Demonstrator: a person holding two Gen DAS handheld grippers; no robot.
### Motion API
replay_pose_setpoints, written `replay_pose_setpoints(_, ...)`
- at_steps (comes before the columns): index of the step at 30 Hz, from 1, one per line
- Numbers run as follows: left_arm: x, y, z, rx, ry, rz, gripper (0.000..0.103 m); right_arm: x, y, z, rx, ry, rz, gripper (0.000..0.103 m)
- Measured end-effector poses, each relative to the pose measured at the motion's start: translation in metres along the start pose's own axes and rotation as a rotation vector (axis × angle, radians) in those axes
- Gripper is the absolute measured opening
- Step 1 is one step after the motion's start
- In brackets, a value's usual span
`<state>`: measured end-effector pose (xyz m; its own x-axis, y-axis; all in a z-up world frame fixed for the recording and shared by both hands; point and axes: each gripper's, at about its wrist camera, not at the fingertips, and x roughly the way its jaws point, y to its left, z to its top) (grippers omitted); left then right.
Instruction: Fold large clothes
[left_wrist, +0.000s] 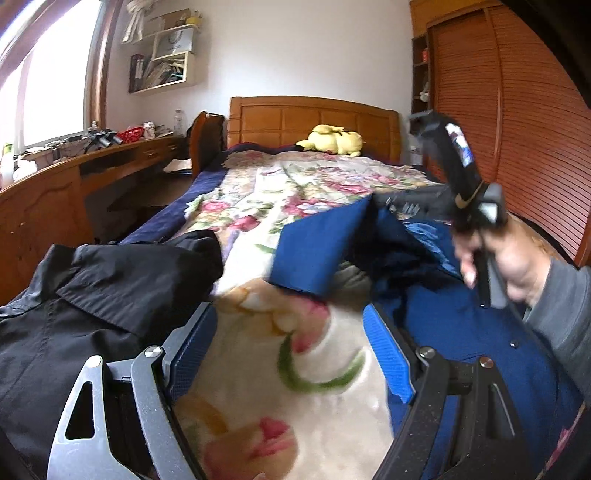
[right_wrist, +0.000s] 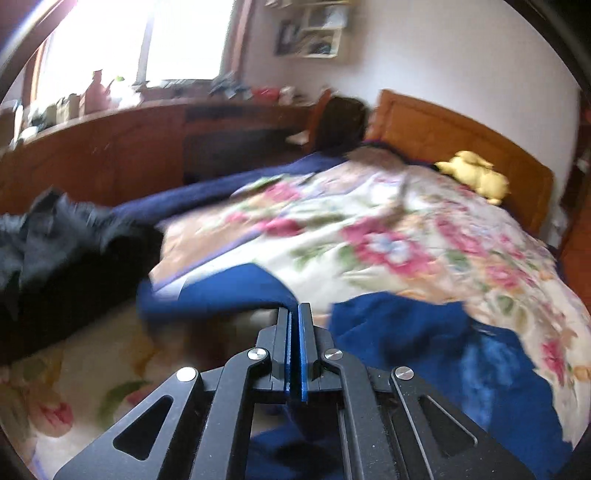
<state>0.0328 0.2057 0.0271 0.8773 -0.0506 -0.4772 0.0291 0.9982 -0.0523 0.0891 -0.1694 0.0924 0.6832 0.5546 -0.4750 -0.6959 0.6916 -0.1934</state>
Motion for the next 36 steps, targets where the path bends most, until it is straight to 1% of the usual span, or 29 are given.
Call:
replay_pose_setpoints(3, 0.002, -0.012, -0.001, 0.024, 0.005, -0.011, 0.082, -0.020, -0.029, -0.008, 0.046, -0.024, -0.029, 0.003)
replay_pose_setpoints(5, 0.004, -0.018, -0.001, 0.034, 0.010, -0.019, 0.082, -0.032, -0.042, -0.024, 0.046, -0.017, -0.076, 0.003)
replay_pose_setpoints(9, 0.005, -0.032, -0.003, 0.058, 0.016, -0.038, 0.082, -0.044, -0.065, -0.062, 0.066, 0.057, -0.146, 0.003)
replay_pose_setpoints(11, 0.005, -0.040, -0.004, 0.076, 0.015, -0.041, 0.082, -0.046, -0.075, -0.084, 0.065, 0.106, -0.197, 0.003)
replay_pose_setpoints(15, 0.005, -0.050, -0.003, 0.086, 0.013, -0.051, 0.082, -0.052, -0.102, -0.118, 0.117, 0.166, -0.258, 0.003)
replay_pose_setpoints(18, 0.006, -0.054, -0.001, 0.086, 0.010, -0.055, 0.082, -0.055, -0.107, -0.127, 0.136, 0.175, -0.265, 0.003)
replay_pose_setpoints(20, 0.007, -0.056, 0.000, 0.087, 0.012, -0.054, 0.082, -0.059, -0.102, -0.122, 0.135, 0.142, -0.239, 0.003)
replay_pose_setpoints(21, 0.008, -0.056, 0.001, 0.085, 0.013, -0.054, 0.082, -0.068, -0.097, -0.118, 0.135, 0.130, -0.225, 0.003)
replay_pose_setpoints(22, 0.009, -0.057, 0.001, 0.086, 0.015, -0.054, 0.082, -0.072, -0.099, -0.116, 0.130, 0.119, -0.210, 0.003)
replay_pose_setpoints(23, 0.010, -0.059, 0.000, 0.087, 0.017, -0.053, 0.082, -0.080, -0.099, -0.117, 0.121, 0.112, -0.197, 0.013)
replay_pose_setpoints(24, 0.011, -0.060, 0.000, 0.090, 0.020, -0.050, 0.082, -0.076, -0.097, -0.114, 0.109, 0.110, -0.185, 0.021)
replay_pose_setpoints(26, 0.015, -0.062, -0.002, 0.092, 0.028, -0.047, 0.082, -0.071, -0.093, -0.105, 0.084, 0.105, -0.153, 0.052)
replay_pose_setpoints(27, 0.017, -0.062, -0.003, 0.094, 0.032, -0.046, 0.082, -0.066, -0.090, -0.102, 0.072, 0.101, -0.141, 0.056)
replay_pose_setpoints(28, 0.018, -0.063, -0.004, 0.096, 0.033, -0.043, 0.082, -0.060, -0.086, -0.099, 0.060, 0.100, -0.132, 0.058)
replay_pose_setpoints(33, 0.024, -0.059, -0.006, 0.100, 0.043, -0.028, 0.082, -0.024, -0.069, -0.072, 0.007, 0.114, -0.107, 0.059)
replay_pose_setpoints(36, 0.028, -0.053, -0.007, 0.096, 0.053, -0.017, 0.082, -0.008, -0.057, -0.056, -0.017, 0.112, -0.066, 0.060)
